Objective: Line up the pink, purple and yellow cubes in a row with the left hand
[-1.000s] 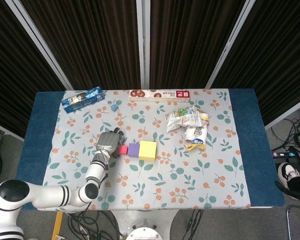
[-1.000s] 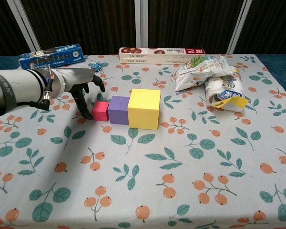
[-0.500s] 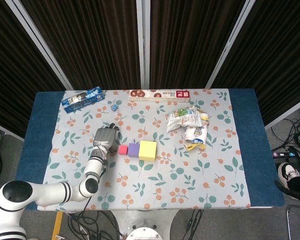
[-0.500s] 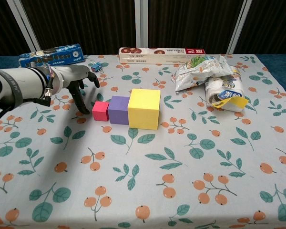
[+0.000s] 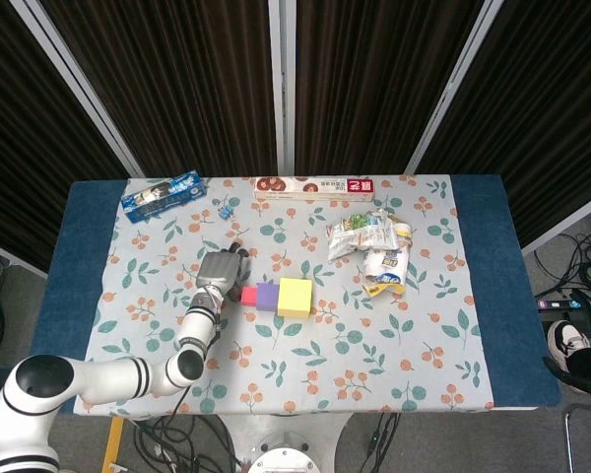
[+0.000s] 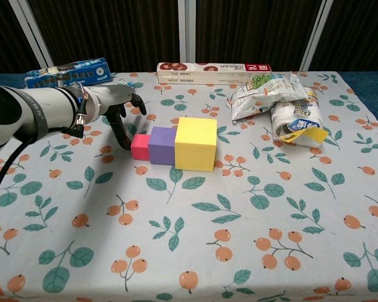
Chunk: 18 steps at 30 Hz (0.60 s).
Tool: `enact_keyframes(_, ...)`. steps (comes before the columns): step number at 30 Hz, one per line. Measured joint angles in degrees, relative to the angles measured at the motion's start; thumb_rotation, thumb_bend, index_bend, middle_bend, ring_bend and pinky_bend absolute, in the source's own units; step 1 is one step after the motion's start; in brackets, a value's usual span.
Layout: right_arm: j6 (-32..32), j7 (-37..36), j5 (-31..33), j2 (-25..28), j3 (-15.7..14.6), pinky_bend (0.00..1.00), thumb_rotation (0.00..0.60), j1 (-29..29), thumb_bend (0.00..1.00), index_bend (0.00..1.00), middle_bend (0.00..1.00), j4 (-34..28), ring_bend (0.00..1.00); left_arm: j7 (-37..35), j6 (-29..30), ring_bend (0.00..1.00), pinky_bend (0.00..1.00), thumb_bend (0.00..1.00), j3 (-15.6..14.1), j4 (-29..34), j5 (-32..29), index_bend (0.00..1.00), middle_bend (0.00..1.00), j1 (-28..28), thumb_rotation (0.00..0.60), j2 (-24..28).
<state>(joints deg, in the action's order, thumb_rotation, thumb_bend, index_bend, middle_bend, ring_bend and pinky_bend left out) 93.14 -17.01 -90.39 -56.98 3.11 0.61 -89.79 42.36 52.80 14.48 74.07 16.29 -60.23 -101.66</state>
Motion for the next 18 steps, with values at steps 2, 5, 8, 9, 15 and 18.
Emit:
enact_keyframes(2,0.0,-0.1,0.2,0.0,0.0,0.12,0.6,0.1,0.03,0.09,0.17,0.1,0.01,0.5,0.1,0.23,0.31,0.21,0.1,0.0,-0.5,0.25,0.18,-0.3,0.6,-0.2)
enact_keyframes(5,-0.2,-0.2,0.4,0.2,0.2,0.12,0.6,0.0,0.03,0.09,0.17,0.1,0.01,1.0,0.3,0.23,0.31,0.21,0.2,-0.2,-1.1,0.25,0.18,-0.6,0.6,-0.6)
enact_keyframes(8,-0.2,-0.2,0.4,0.2,0.2,0.11,0.6,0.0,0.03,0.09,0.17,0.1,0.01,1.3,0.6,0.23,0.31,0.21,0.0,-0.2,-1.5,0.25,0.18,-0.6,0.6,-0.5)
enact_keyframes(9,-0.3,-0.2,0.4,0.2,0.2,0.11,0.6,0.0,0.03,0.09,0.17,0.1,0.01,1.3,0.6,0.23,0.31,0.21,0.0,-0.2,-1.5,0.25,0.18,-0.5,0.6,-0.4)
enact_keyframes(15,-0.4,-0.2,0.2,0.1,0.2,0.11,0.6,-0.2,0.03,0.09,0.17,0.2,0.01,-0.1,1.8,0.22,0.3,0.21,-0.1,1.6,-0.4,0.25,0.18,1.0,0.6,2.0)
enact_keyframes(18,-0.8,-0.3,0.3,0.2,0.4,0.12,0.6,-0.5,0.03,0.09,0.17,0.2,0.01,-2.2,2.9,0.21,0.25,0.21,0.0,3.2,2.1,0.24,0.17,2.6,0.6,4.2)
